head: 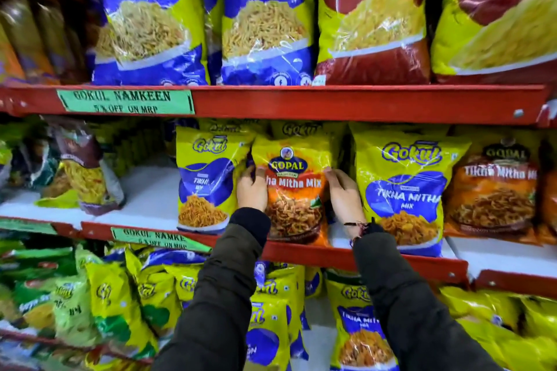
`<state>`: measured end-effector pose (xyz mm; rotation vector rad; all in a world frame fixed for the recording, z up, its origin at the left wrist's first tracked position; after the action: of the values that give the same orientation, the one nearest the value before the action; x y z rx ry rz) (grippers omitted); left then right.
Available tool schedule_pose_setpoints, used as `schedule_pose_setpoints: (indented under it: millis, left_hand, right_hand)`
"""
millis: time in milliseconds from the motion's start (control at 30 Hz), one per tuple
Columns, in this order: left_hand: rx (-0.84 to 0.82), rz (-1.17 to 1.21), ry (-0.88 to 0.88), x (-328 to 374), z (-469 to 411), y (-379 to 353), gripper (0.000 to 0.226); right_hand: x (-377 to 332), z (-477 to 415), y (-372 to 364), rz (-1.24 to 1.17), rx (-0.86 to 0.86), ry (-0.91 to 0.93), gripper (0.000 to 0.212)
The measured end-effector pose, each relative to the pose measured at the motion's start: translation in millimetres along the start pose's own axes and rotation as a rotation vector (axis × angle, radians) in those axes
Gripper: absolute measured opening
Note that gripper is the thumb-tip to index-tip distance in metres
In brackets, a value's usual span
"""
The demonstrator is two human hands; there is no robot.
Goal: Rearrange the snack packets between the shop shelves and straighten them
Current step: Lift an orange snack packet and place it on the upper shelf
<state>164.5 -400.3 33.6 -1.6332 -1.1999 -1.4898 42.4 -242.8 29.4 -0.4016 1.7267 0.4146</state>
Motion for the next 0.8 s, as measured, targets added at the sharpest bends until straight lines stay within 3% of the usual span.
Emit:
schedule_pose_setpoints:
  millis: [133, 233, 333, 500, 633, 800]
  left_hand:
    - [0.007, 0.177, 0.048, -6.3, -6.2, -0.4, 0.033]
    - [0.058, 0.189, 0.021, -3.4, -4.0, 4.2, 0.024]
    - [0.080, 0.250, -0.070, 10.4, 9.7, 6.8, 0.020]
    - [0.108, 0.364, -0.189, 39.0, 51.1, 15.6, 0.017]
    - [0.059, 0.489, -0.146, 64.5, 89.6, 22.0, 0.009]
    - [-0.127, 0.644, 0.090, 72.6, 140.8, 2.0, 0.021]
  right_hand:
    - [22.3, -16.5, 0.4, -0.006, 0.027, 0.011, 0.073]
    - [6.0, -3.4, 4.5, -0.090, 0.075, 0.072, 0.033]
    - [-3.9, 6.0, 9.2, -0.166, 0.078, 0.121, 0.012]
    - [-35.2, 30.1, 30.9, -0.188, 0.060, 0.203, 0.037]
    - [-59.9, 52.4, 65.9, -0.287, -0.003, 0.253, 0.005]
    - [-55.4, 83.1, 118.5, -0.314, -0.027, 0.200, 0.007]
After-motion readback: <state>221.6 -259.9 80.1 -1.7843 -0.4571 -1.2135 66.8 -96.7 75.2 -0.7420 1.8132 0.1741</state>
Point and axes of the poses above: each hand's wrist, its own z-axis away from the middle knuckle, its own y-axis out of the back of the hand, x = y × z, the point moved 4 cm from there along -z, towards the middle knuckle
